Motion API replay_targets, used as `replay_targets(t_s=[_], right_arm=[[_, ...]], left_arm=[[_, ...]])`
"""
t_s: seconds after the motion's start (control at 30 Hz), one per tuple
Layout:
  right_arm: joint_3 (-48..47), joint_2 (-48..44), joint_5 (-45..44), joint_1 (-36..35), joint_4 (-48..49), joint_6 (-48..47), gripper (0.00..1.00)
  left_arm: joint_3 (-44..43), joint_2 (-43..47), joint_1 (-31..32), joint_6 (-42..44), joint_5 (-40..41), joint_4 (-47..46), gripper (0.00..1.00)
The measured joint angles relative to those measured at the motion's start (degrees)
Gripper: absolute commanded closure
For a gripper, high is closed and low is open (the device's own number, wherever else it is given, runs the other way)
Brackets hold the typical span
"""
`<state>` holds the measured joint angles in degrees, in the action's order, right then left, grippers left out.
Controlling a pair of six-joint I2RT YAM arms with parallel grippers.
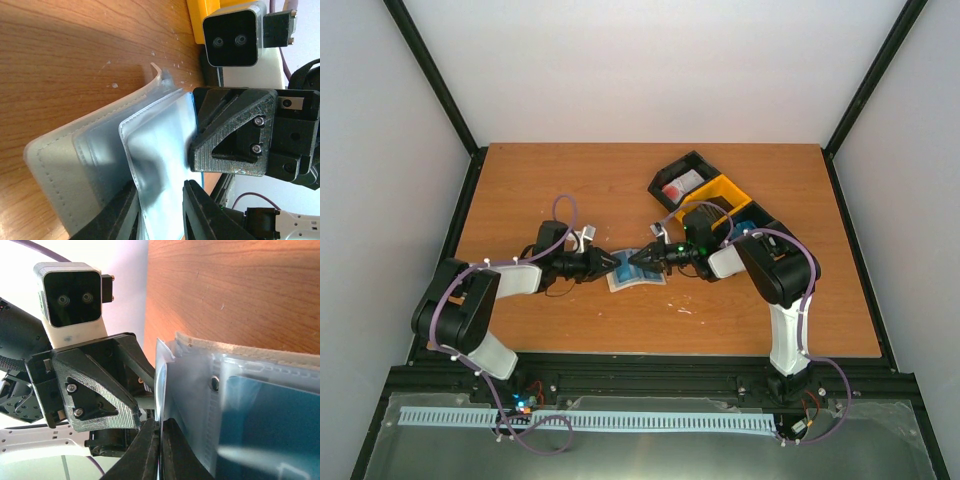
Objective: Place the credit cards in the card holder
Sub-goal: Turn over the card slot in the card holder.
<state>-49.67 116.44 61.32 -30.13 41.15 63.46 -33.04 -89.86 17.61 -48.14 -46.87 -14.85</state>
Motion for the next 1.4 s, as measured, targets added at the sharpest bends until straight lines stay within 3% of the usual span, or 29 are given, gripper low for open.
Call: replay_targets(t_s=[0.1, 0.37, 0.57, 0.77, 1.03, 1.4], right_arm=[[0.0, 0.0, 0.1, 0.0, 0.1, 0.0, 0.90], [0.5, 0.0, 0.1, 0.0, -2.3, -2.5, 0.64], [-0.1, -2.1, -3.4, 0.0, -14.8, -10.5, 0.45], [-2.5, -7.5, -9.4, 0.0, -28.2, -19.2, 0.42], [-2.5, -16.5, -18.5, 0.1, -38.0, -23.9, 0.41], [-1.7, -24.7, -31.2, 1.2, -45.9, -26.4, 0.41]], left_arm=[[0.2, 0.0, -0.1, -0.4, -0.2, -0.7, 0.82], [0.4, -0.2, -0.2, -1.5, -1.6, -3.3, 0.97], [0.4, -2.2, -0.2, -1.5, -1.8, -3.1, 0.99], [-1.3, -4.4, -0.2, -0.3, -3.0, -1.7, 0.89], [-3.9, -5.4, -0.2, 1.6, -7.5, -1.8, 0.67], [-11.2, -13.4, 3.4, 4.7, -13.1, -0.2, 0.64]])
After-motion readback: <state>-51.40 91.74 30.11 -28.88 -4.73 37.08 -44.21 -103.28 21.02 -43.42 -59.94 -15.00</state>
